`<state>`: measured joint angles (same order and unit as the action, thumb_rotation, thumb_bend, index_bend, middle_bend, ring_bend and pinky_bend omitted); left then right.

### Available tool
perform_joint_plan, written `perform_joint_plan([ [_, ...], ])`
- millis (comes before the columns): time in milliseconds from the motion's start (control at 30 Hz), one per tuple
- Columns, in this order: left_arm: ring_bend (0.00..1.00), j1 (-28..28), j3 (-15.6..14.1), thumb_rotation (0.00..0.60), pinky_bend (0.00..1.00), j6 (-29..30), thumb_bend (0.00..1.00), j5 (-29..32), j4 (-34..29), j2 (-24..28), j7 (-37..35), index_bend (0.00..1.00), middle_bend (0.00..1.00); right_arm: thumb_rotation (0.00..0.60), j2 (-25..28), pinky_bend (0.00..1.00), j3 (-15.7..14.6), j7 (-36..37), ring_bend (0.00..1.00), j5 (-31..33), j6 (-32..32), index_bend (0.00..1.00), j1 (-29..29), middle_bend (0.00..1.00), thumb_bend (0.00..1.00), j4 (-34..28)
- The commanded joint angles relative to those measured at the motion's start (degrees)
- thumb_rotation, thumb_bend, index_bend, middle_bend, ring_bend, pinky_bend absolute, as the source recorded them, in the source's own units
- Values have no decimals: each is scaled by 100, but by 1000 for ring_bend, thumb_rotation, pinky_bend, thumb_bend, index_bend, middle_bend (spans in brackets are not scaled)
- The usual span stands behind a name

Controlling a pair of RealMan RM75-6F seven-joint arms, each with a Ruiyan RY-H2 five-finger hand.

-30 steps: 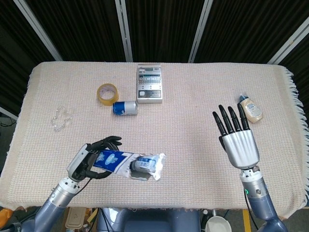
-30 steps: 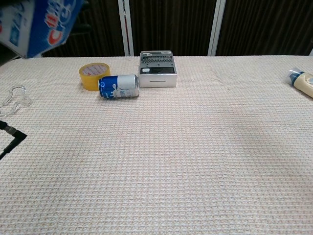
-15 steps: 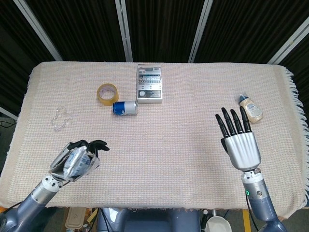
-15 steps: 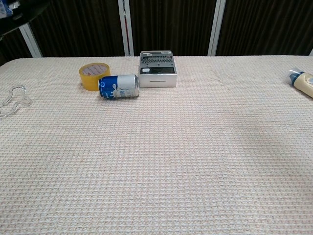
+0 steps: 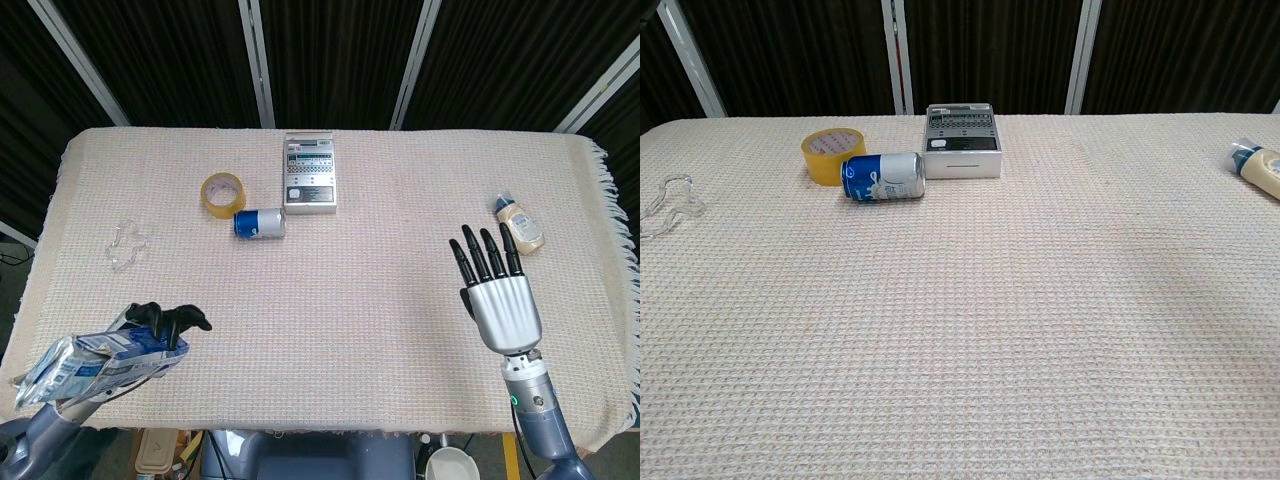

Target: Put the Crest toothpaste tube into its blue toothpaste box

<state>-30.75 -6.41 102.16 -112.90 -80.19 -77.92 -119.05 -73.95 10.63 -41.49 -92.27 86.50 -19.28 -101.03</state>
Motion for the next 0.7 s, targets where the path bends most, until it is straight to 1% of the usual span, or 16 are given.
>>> perform_joint_plan([
  [33, 196, -24, -86, 600, 211, 12, 309, 149, 203, -151, -95, 448, 410, 600, -6, 0, -11, 7, 142, -4, -6, 195, 8, 125, 241, 15],
  [133, 196, 20, -54, 600, 211, -174, 309, 554, -1, -201, 7, 449, 413, 600, -8, 0, -11, 25, 142, 7, -5, 196, 21, 125, 240, 31],
  [200, 198, 176, 147, 600, 211, -4, 309, 1041, -327, -275, -248, 450, 433, 600, -18, 0, -12, 46, 142, 27, -4, 198, 33, 125, 240, 40],
  [233, 202, 209, 196, 600, 211, 56, 309, 1120, -362, -295, -333, 452, 447, 600, -20, 0, -15, 48, 142, 31, -6, 199, 36, 125, 239, 45],
  [300, 208, 240, 230, 600, 211, 94, 309, 1172, -326, -305, -388, 455, 463, 600, -23, 0, -26, 46, 142, 33, -13, 202, 44, 125, 240, 63],
  [433, 226, 185, 105, 600, 240, -78, 309, 1050, -276, -235, -461, 442, 483, 600, -50, 0, -35, 56, 142, 67, -37, 206, 53, 125, 240, 128],
  [467, 229, 136, 35, 600, 252, -274, 309, 1051, -276, -189, -403, 435, 481, 600, -73, 0, -30, 82, 142, 92, -47, 209, 52, 125, 240, 137],
  [500, 226, 85, -34, 600, 257, -542, 309, 1092, -308, -122, -166, 427, 467, 600, -90, 0, -31, 101, 142, 101, -52, 212, 51, 125, 240, 144],
  [567, 221, -6, -89, 600, 257, -1066, 309, 1205, -485, -12, 726, 407, 438, 600, -119, 0, -46, 109, 142, 72, -57, 214, 45, 125, 240, 176],
  [600, 219, -11, -78, 600, 257, -1154, 308, 1262, -596, 1, 889, 399, 429, 600, -127, 0, -55, 98, 142, 60, -58, 215, 46, 126, 240, 194],
  [667, 218, 8, -36, 600, 257, -1130, 296, 1304, -708, -22, 793, 396, 428, 600, -142, 0, -67, 89, 142, 62, -63, 215, 52, 125, 240, 210],
  [700, 218, 3, -40, 600, 257, -1107, 288, 1257, -652, -43, 660, 402, 434, 600, -147, 0, -69, 96, 142, 70, -65, 215, 58, 125, 240, 217],
])
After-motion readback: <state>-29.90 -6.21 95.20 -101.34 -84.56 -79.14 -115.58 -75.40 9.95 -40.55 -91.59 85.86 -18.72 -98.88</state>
